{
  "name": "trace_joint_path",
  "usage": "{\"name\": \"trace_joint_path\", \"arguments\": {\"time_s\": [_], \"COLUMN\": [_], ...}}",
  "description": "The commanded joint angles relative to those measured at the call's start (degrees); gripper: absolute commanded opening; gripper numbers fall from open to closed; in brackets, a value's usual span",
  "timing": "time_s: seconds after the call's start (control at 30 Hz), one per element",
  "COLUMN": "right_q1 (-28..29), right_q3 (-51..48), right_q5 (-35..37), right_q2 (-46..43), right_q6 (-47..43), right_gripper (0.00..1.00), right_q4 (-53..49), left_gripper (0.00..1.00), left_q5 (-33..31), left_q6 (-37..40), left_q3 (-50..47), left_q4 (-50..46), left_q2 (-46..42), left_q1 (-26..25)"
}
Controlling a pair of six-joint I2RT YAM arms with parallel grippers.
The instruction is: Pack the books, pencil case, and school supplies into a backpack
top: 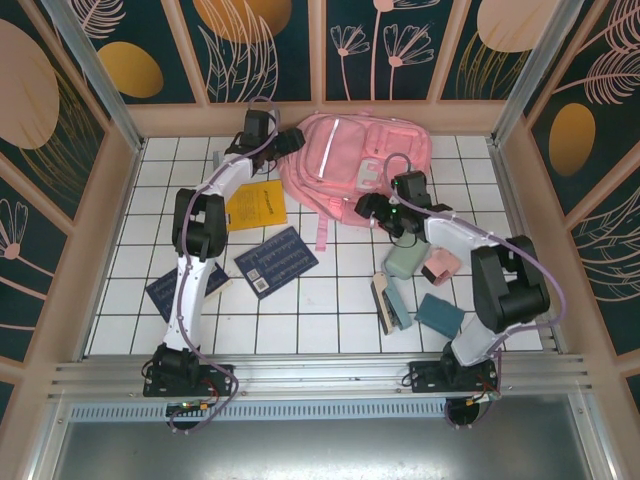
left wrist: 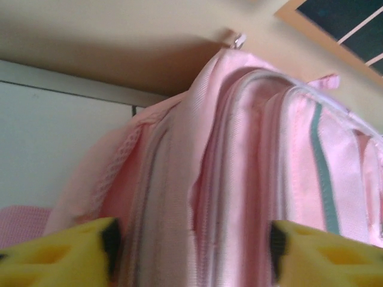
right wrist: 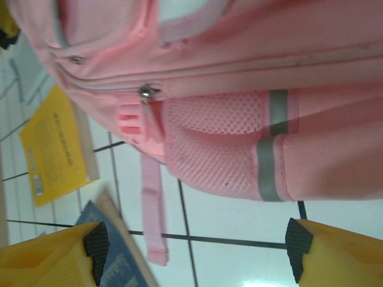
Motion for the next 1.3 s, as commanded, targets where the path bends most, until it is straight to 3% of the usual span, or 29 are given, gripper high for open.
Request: {"name": "trace_joint_path", "arguments": {"time_s": [0.0, 0.07, 0.2, 0.43, 0.67, 0.83, 1.03, 1.27], "right_q1": [1.15, 1.32, 0.53, -3.66, -7.52, -8.62, -9.0, -8.47], "right_q3": [3.94, 5.58, 9.92, 19.6, 27.21, 36.56, 47.88, 48.68], "right_q5": [2.04, 3.16, 8.51, 15.03, 13.94, 10.81, 7.54, -0.63], "right_q2": [3.91, 6.29, 10.93, 18.05, 22.67, 29.39, 36.33, 36.04], "right_q6": [0.55, 0.86, 0.22, -1.7, -1.63, -3.43, -5.41, -6.85], "right_gripper": [0.78, 0.77, 0.74, 0.74, 0.75, 0.76, 0.77, 0.79], "right_q4": [-1.11, -1.52, -3.88, -7.36, -7.85, -10.6, -13.01, -7.9], "left_gripper": [0.45, 0.3, 0.12, 0.0, 0.0, 0.0, 0.0, 0.0], "left_q5": [1.67, 1.6, 1.64, 2.6, 3.49, 2.42, 2.58, 0.25], "left_q6": [0.25, 0.22, -0.01, -3.71, -10.36, -14.87, -19.95, -22.78], "left_q3": [-3.99, -5.21, -10.15, -27.54, -47.96, -52.02, -57.96, -64.33], "left_q4": [-0.43, -1.11, -0.95, 5.05, 14.58, 16.72, 20.67, 23.1], "left_q2": [-2.04, -2.51, -5.34, -16.19, -29.4, -33.29, -36.2, -40.42], "left_q1": [0.02, -0.01, -0.2, -0.53, -3.67, -8.91, -11.31, -15.21]}}
